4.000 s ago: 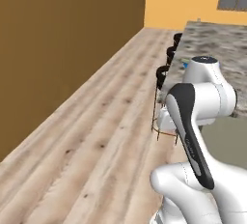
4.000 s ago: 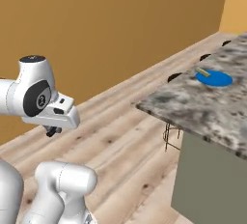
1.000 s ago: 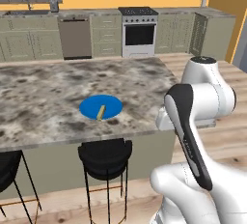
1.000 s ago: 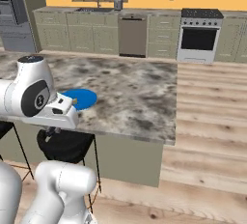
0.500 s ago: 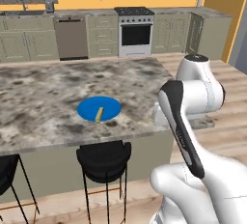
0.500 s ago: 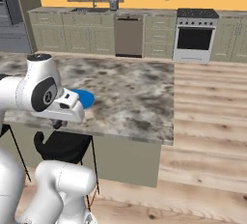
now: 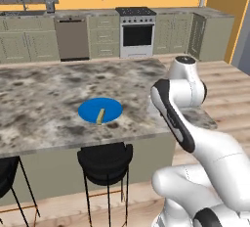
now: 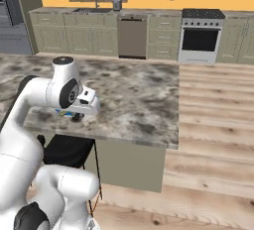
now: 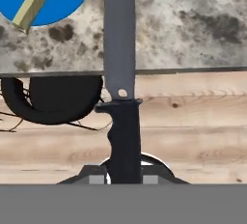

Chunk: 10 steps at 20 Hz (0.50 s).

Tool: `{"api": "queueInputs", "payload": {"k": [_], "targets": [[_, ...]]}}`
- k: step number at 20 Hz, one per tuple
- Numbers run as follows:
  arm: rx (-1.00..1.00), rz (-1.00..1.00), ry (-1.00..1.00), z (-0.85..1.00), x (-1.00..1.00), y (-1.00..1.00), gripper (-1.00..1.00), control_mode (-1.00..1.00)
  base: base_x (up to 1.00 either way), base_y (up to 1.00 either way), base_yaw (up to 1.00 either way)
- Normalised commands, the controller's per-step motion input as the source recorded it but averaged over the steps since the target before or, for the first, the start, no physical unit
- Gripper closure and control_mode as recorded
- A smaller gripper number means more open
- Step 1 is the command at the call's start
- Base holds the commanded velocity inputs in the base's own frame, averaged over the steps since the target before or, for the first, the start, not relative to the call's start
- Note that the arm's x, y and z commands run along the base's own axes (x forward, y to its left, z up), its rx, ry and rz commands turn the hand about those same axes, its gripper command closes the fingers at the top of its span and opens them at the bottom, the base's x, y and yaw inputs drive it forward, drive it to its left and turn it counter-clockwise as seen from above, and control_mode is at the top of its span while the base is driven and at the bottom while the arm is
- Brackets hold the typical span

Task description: Retrieve the butter from the fridge and place it on a plate on the dining table. Then retrieve the butter knife by the fridge and place it near the plate.

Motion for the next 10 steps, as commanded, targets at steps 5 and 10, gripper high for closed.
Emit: {"api": "queueInputs", "payload": {"k": [5,10], "targets": [[-0.04,-0.17,-0.01,-0.46,0.99,0.05,1.00,-1.00,0.00,0.00,0.00],[0.02,-0.11,-0.01,-0.50,0.99,0.04,1.00,-1.00,0.00,0.00,0.00]]}}
